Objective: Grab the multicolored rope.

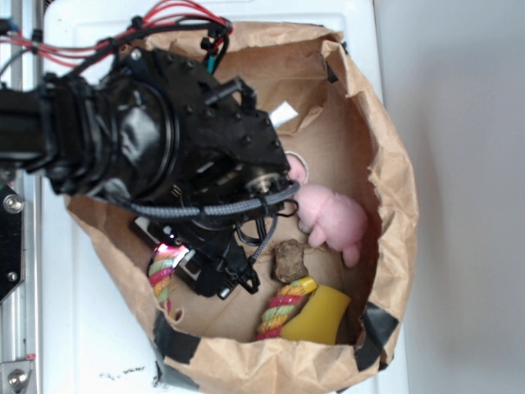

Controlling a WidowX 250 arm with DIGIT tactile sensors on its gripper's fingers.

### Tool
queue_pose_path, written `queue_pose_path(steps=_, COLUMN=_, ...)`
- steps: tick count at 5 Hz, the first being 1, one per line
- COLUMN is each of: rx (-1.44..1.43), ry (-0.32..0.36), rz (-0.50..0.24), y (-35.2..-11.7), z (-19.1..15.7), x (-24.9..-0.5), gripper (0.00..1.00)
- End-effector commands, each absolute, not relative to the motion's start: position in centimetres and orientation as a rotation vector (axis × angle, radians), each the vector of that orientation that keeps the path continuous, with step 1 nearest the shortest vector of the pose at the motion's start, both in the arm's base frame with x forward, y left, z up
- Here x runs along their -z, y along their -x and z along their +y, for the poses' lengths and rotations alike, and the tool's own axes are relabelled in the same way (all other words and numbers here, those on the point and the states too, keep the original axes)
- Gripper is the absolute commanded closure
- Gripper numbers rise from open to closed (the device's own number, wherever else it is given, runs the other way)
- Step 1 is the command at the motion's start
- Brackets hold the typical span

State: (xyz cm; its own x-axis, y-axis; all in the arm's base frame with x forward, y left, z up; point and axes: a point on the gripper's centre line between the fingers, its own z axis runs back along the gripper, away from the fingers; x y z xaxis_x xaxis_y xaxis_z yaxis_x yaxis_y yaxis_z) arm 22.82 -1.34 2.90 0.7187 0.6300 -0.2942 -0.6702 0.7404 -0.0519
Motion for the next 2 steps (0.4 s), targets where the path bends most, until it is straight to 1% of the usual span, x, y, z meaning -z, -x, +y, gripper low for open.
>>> queue_pose_path(steps=1, rx=-0.717, ry=0.176, rz=0.198, y=-24.01, z=-1.56, x=-5.08, gripper=1.00)
queue_pose_path(steps=2, rx=-0.723, ry=0.190, rz=0.189, y=-23.95, z=-1.10, x=-5.62, gripper=1.00)
